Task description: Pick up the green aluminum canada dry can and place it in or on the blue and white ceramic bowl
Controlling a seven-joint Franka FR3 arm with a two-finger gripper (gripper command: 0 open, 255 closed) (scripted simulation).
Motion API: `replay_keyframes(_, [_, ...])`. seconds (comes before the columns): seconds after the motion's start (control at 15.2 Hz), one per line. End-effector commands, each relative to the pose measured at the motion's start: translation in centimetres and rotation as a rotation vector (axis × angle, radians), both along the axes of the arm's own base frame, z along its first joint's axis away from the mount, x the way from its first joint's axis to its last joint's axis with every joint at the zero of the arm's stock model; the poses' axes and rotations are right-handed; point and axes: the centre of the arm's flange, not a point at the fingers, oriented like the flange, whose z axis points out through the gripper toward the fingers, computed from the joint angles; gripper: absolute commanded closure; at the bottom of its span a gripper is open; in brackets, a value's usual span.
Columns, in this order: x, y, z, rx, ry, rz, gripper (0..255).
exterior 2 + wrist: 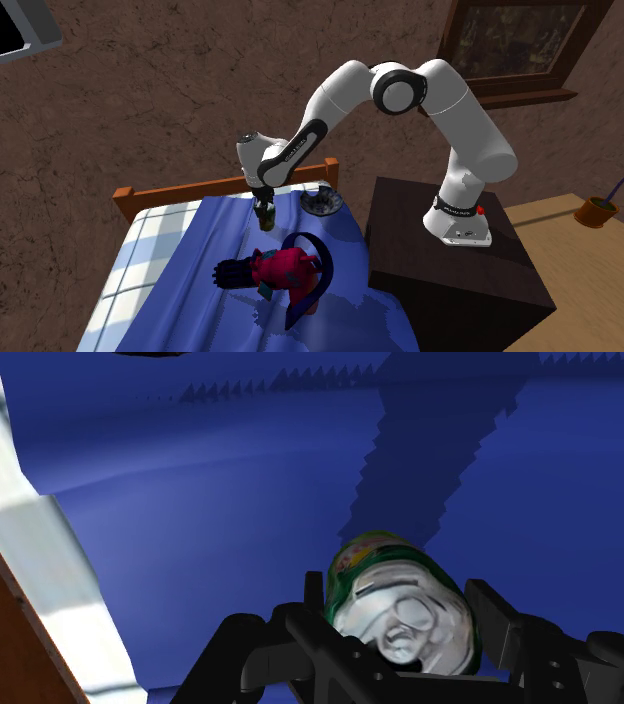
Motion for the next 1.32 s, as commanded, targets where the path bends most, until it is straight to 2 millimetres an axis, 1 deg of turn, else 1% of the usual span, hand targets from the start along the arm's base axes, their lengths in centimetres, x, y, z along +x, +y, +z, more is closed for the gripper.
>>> replay_keyframes(0.0, [0.0,-0.1,-0.1,-0.001,0.001,-0.001,255])
replay_keyframes(0.4, [0.0,-0.1,-0.1,-0.001,0.001,-0.001,255])
replay_keyframes(1.25, [0.0,-0.1,6.8,-0.001,0.001,-0.001,255])
